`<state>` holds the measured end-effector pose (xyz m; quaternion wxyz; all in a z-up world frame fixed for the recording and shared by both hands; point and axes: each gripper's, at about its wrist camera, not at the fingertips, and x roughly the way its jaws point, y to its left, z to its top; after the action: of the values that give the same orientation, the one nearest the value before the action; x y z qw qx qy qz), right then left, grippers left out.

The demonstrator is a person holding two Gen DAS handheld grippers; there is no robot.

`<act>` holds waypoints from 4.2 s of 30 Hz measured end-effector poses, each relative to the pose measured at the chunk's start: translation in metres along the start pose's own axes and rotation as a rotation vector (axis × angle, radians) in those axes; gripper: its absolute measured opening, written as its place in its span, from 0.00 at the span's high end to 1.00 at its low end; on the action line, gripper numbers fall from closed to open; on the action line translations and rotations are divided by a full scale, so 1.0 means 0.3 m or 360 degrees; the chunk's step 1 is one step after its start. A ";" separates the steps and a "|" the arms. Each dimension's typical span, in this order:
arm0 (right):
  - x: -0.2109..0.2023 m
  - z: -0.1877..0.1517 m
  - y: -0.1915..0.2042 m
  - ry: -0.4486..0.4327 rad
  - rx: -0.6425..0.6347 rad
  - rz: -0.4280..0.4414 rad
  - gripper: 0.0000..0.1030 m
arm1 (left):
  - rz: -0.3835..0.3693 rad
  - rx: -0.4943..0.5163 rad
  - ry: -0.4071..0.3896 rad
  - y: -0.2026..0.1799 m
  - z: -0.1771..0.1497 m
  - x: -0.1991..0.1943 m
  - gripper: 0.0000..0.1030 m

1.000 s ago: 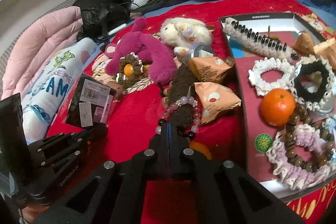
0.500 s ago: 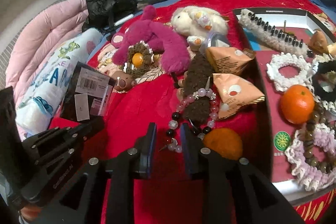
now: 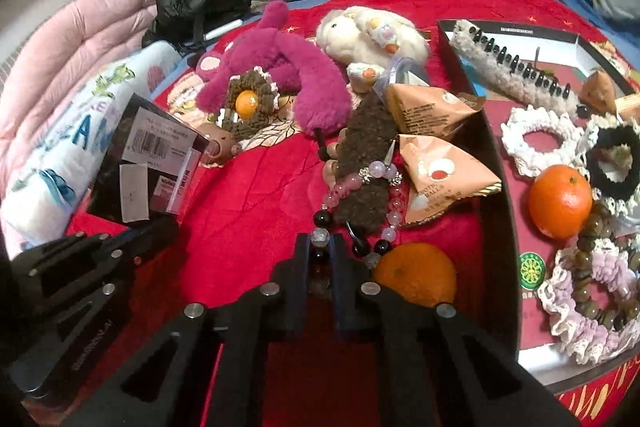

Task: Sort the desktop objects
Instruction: 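Carry the bag and pink bracelet over the box and open both tools, then withdraw both open tools from the box toward the items on the bedspread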

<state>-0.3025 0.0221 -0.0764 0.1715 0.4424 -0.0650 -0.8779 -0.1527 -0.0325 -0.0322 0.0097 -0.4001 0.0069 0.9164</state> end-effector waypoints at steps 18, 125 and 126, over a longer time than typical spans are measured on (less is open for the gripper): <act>-0.322 0.009 -0.171 -0.0419 0.0345 0.0236 0.91 | -0.0131 0.0062 -0.0114 -0.138 0.036 -0.101 0.99; -0.527 -0.071 -0.583 -0.0498 0.0685 -0.0059 0.00 | -0.0232 0.0279 -0.0180 -0.572 0.075 -0.041 0.00; -0.528 -0.071 -0.582 -0.0502 0.0686 -0.0053 0.00 | -0.0223 0.0272 -0.0184 -0.563 0.076 -0.042 0.00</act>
<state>-0.2410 0.2424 -0.0159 0.0466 0.3274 -0.2690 -0.9046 -0.1569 0.1366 -0.0082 0.1081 -0.3437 0.0565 0.9311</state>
